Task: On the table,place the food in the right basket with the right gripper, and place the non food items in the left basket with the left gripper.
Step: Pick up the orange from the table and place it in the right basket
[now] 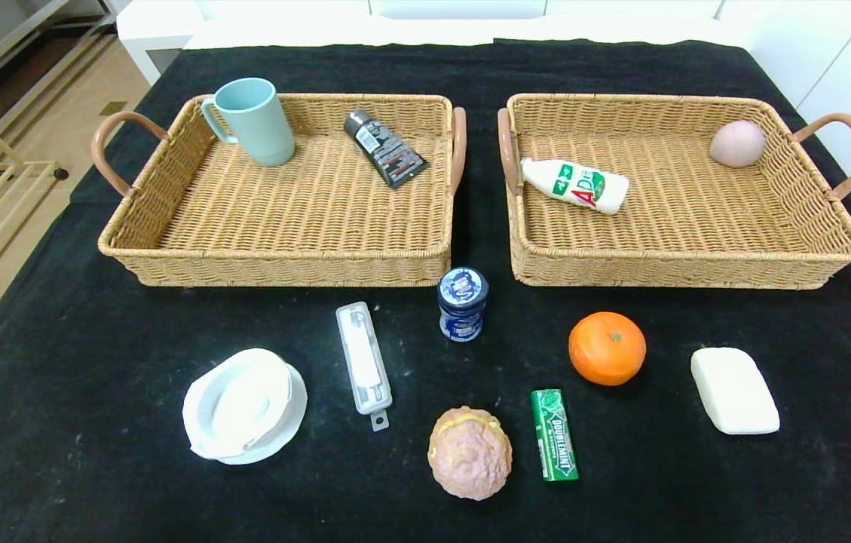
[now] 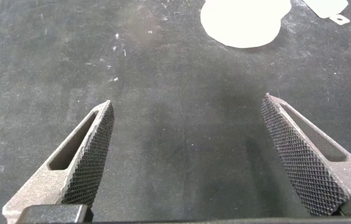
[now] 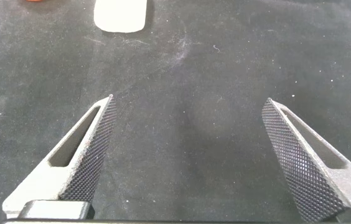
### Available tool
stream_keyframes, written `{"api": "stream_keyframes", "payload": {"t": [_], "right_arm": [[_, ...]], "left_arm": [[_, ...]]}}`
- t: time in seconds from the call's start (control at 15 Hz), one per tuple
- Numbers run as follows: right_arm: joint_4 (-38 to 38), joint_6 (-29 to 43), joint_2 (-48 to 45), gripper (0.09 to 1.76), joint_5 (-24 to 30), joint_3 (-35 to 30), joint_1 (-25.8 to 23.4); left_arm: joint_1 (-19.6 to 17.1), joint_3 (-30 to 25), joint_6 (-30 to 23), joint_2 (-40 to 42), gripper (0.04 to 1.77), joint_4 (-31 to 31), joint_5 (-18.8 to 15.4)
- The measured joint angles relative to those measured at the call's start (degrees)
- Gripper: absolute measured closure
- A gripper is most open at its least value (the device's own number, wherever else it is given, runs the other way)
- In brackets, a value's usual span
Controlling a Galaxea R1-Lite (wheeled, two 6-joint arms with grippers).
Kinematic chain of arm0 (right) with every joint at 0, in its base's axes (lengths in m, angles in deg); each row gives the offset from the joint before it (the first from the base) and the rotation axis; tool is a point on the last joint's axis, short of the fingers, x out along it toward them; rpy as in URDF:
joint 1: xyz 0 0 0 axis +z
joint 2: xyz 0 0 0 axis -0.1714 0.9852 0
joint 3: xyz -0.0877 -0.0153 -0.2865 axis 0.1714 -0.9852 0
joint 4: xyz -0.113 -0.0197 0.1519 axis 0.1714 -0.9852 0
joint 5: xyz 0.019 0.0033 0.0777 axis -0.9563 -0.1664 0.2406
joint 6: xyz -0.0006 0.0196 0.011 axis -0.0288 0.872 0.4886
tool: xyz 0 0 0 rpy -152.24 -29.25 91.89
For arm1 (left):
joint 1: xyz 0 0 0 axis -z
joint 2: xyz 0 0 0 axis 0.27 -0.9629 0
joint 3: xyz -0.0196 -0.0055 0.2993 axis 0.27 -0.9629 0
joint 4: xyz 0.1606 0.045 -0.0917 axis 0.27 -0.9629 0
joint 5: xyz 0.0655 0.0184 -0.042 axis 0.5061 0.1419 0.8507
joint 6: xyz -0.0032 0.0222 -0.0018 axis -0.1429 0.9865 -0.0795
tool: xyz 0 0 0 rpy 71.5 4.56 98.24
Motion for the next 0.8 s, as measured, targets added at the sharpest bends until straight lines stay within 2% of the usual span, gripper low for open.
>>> {"api": "stream_keyframes", "payload": {"t": [0.8], "right_arm": [[0.2, 1.1, 0.0, 0.14, -1.3, 0.0, -0.1]], "left_arm": [[0.0, 0.4, 0.6, 0.0, 0.09, 0.0, -0.5]]}}
